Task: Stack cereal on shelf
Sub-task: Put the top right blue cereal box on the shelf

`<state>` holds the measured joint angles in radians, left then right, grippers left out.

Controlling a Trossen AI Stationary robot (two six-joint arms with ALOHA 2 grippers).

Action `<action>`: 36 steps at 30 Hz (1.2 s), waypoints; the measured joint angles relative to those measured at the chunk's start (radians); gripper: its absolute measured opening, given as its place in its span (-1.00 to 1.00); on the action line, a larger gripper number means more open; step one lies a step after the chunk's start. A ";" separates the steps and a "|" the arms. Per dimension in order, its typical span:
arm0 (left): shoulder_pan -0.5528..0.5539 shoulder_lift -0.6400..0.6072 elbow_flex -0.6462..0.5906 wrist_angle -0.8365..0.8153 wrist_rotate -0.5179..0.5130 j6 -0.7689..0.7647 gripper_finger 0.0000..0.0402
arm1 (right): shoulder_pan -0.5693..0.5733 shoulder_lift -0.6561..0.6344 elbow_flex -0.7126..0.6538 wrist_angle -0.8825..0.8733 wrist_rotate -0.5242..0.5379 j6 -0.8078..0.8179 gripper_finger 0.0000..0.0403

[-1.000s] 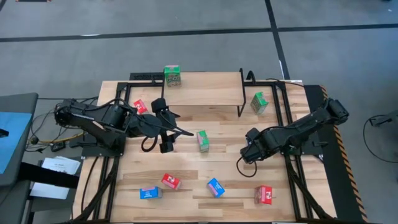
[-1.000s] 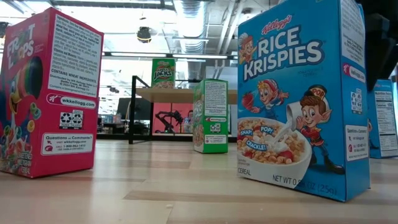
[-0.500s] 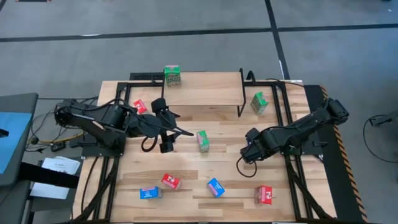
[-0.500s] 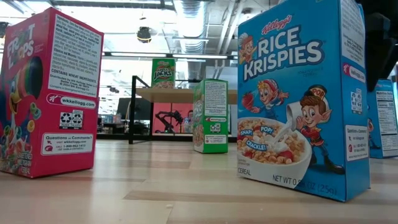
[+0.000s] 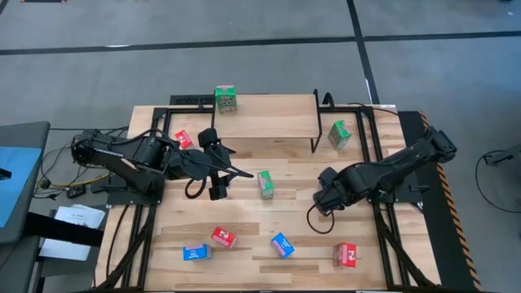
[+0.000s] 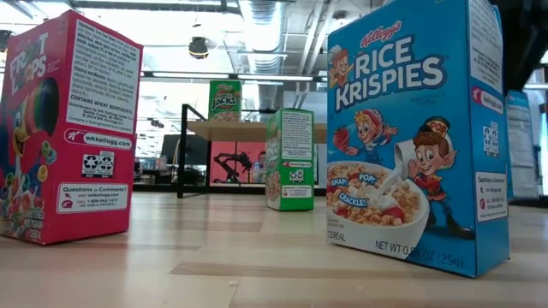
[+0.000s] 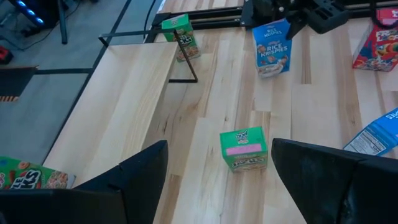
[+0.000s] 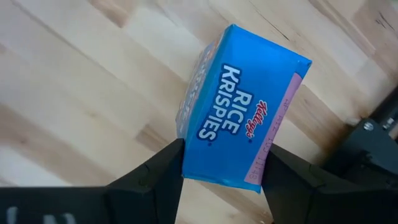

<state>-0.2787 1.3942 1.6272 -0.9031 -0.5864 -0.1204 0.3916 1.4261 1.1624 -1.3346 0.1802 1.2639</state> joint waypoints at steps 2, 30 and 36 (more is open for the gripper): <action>0.000 0.000 0.000 0.000 0.000 0.000 0.38 | 0.000 0.000 0.022 -0.001 0.000 -0.017 0.06; 0.000 0.000 0.000 0.000 0.000 -0.024 0.38 | -0.154 0.000 0.341 -0.082 0.008 -0.561 0.06; 0.000 0.000 0.000 0.000 0.000 -0.025 0.38 | -0.267 0.000 0.422 -0.092 0.008 -0.773 0.06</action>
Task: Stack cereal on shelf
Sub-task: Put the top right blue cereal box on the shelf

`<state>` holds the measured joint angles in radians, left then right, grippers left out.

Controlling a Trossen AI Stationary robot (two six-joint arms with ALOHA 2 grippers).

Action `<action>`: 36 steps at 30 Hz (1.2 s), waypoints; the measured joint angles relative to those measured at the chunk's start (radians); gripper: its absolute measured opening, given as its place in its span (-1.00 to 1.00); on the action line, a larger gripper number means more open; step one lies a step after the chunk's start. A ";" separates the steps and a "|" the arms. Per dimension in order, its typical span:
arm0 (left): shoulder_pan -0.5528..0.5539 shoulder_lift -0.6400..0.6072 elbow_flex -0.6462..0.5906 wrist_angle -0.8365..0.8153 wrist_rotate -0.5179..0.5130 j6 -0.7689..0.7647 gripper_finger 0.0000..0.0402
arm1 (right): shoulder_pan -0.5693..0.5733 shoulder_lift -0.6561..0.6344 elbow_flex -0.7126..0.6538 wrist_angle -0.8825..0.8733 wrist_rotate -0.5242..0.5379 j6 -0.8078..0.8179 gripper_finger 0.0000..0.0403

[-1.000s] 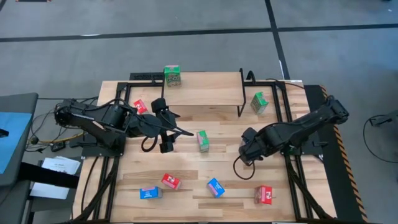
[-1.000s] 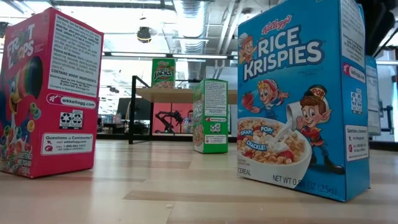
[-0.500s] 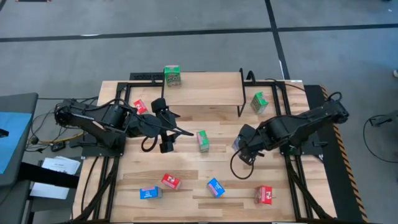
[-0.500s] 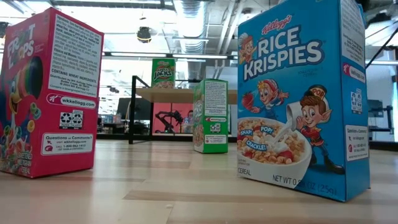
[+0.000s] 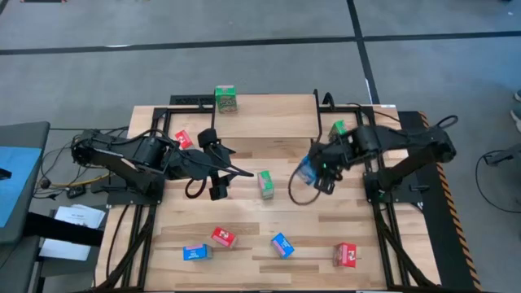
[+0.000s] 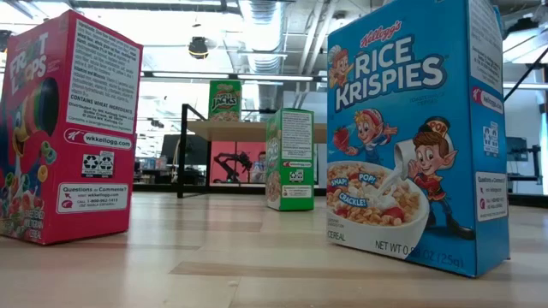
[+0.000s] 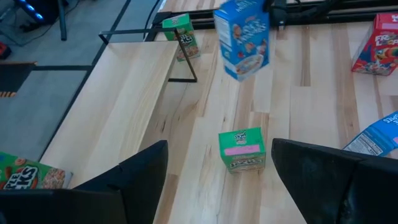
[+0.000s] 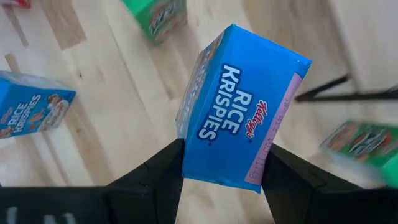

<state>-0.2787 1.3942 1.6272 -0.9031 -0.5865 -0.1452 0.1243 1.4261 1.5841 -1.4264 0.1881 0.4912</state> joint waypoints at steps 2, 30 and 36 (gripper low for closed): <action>0.000 0.000 0.000 0.000 0.000 -0.001 0.38 | -0.044 0.000 0.030 0.001 0.000 -0.072 0.06; 0.000 0.000 0.000 -0.007 0.000 -0.028 0.38 | -0.638 0.000 0.160 0.328 0.001 -1.257 0.06; 0.000 0.000 0.000 -0.007 0.000 -0.028 0.38 | -0.722 0.000 0.160 0.416 0.000 -1.312 0.06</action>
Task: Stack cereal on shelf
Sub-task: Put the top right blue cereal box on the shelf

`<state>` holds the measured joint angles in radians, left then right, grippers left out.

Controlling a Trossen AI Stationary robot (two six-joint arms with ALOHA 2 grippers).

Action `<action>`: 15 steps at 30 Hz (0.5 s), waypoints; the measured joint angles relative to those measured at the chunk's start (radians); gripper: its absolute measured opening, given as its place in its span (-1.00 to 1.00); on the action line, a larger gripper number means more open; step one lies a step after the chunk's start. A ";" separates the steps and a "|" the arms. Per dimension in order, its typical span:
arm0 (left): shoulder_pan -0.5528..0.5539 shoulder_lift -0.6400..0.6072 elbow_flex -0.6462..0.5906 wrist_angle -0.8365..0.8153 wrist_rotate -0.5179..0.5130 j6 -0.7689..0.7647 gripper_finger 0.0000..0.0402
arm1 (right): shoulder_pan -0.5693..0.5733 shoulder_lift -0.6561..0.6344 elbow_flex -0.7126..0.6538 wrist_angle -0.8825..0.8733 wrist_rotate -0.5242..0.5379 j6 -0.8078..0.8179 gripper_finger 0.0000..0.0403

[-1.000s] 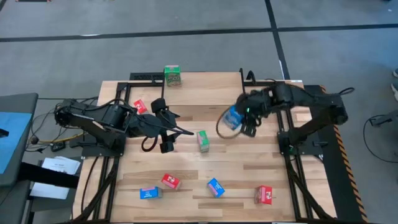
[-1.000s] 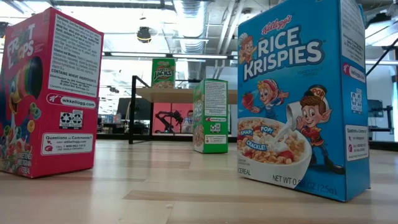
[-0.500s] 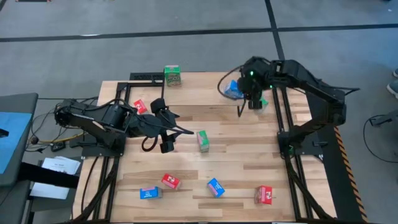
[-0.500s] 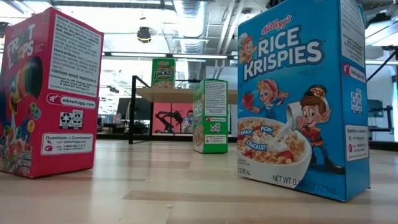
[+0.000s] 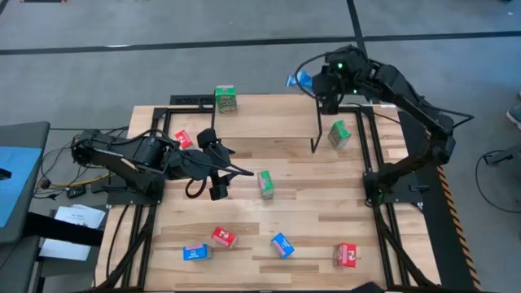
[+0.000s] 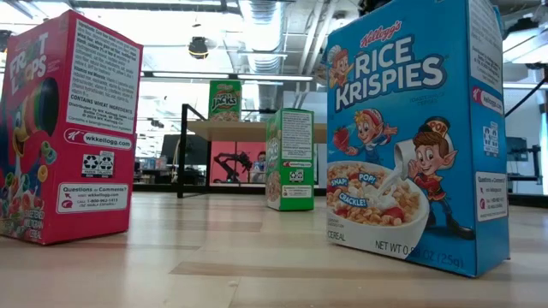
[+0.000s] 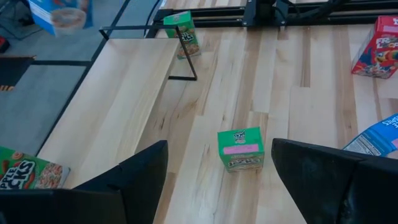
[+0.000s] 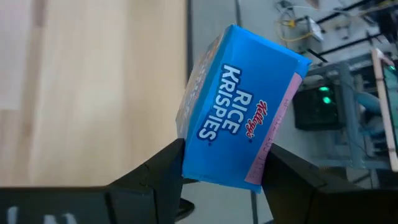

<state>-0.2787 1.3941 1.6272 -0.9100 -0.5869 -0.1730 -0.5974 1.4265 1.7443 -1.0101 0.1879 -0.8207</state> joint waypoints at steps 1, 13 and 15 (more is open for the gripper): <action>0.000 0.000 0.000 0.000 0.000 0.000 0.38 | -0.013 0.000 0.000 0.003 -0.001 0.000 0.06; 0.000 0.000 0.000 -0.001 0.000 0.000 0.38 | -0.034 0.016 0.000 -0.210 -0.062 0.064 0.06; 0.000 0.000 0.000 -0.001 0.000 0.000 0.38 | -0.027 0.029 -0.001 -0.232 -0.066 0.072 0.06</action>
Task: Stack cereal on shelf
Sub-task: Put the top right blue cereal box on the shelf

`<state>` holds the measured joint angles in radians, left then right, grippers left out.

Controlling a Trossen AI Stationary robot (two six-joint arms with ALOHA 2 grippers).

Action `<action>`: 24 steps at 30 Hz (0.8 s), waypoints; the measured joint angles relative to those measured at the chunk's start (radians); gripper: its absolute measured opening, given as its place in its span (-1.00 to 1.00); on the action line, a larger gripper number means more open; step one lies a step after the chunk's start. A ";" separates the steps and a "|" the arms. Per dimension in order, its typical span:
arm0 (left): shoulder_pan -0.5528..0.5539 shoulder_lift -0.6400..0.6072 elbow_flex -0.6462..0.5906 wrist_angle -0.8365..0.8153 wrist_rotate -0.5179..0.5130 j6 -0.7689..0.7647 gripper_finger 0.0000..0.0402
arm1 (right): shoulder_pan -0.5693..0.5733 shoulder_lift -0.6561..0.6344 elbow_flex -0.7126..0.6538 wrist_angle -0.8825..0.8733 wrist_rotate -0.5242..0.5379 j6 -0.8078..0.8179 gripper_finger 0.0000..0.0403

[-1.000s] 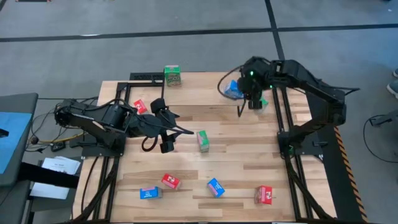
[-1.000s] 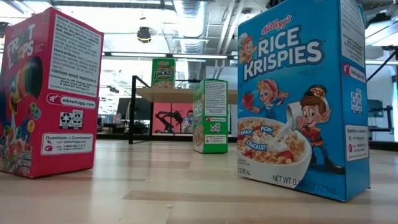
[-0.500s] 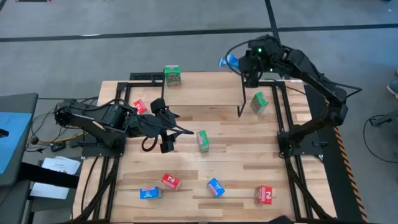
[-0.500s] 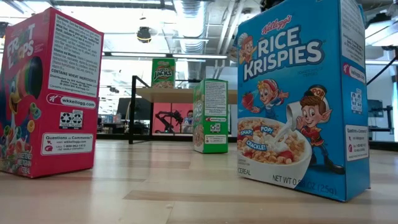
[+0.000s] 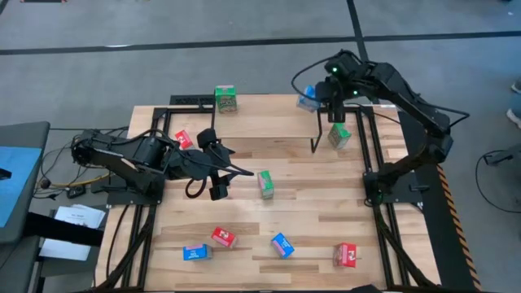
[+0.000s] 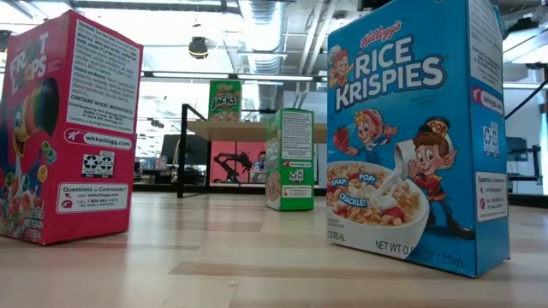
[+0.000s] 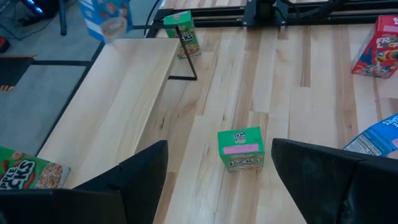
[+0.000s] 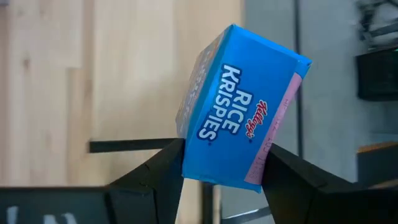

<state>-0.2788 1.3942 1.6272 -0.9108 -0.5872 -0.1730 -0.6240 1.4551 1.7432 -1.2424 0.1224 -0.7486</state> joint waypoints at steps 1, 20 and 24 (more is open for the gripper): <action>0.000 0.000 0.000 0.000 0.000 0.000 0.38 | 0.003 0.006 0.000 -0.012 -0.001 0.000 0.06; 0.000 0.000 0.000 -0.028 0.000 -0.008 0.38 | 0.068 0.120 0.001 -0.064 0.034 0.018 0.06; 0.000 0.000 0.000 -0.028 0.000 -0.008 0.38 | 0.068 0.118 0.001 -0.062 0.036 0.015 0.06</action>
<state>-0.2790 1.3941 1.6272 -0.9385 -0.5873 -0.1806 -0.5560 1.5726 1.7437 -1.3041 0.1585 -0.7334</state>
